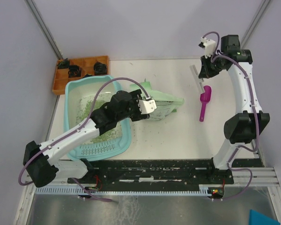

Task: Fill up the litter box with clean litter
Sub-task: Pick up the clamp at the center of the board, then clamp the cat litter bag at the center of the board.

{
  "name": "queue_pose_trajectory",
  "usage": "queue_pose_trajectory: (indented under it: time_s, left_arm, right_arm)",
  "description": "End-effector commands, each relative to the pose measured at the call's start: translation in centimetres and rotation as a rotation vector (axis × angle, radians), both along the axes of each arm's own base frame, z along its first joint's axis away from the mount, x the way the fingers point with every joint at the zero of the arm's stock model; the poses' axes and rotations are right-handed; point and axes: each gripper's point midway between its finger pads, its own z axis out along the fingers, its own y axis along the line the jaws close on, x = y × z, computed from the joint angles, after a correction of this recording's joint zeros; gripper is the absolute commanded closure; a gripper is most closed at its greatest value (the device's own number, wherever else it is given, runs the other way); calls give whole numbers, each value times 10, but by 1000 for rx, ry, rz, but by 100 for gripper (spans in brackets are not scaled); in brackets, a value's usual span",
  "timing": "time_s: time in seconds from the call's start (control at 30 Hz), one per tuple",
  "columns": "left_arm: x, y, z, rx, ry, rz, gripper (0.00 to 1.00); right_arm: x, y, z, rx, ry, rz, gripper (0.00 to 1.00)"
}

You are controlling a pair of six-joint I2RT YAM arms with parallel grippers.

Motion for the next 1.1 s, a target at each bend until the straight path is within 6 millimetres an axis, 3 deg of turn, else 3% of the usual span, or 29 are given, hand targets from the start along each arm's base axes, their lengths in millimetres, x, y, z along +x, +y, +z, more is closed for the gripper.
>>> queue_pose_trajectory:
  time_s: [0.0,0.37,0.57,0.83,1.07]
  left_arm:
    - [23,1,12,62,-184,15,15]
    - [49,-25,6,76,-182,-19,14]
    - [61,-29,-5,114,-157,-23,15]
    - [70,-21,-20,152,-92,-30,18]
    - [65,-19,-36,174,-12,-64,31]
  right_arm:
    - [-32,11,47,3,-126,128,98]
    - [-80,21,54,8,-121,262,98]
    - [-109,24,59,-50,-202,423,99]
    - [-124,28,57,-97,-301,554,98]
    - [-120,30,45,-131,-332,662,98]
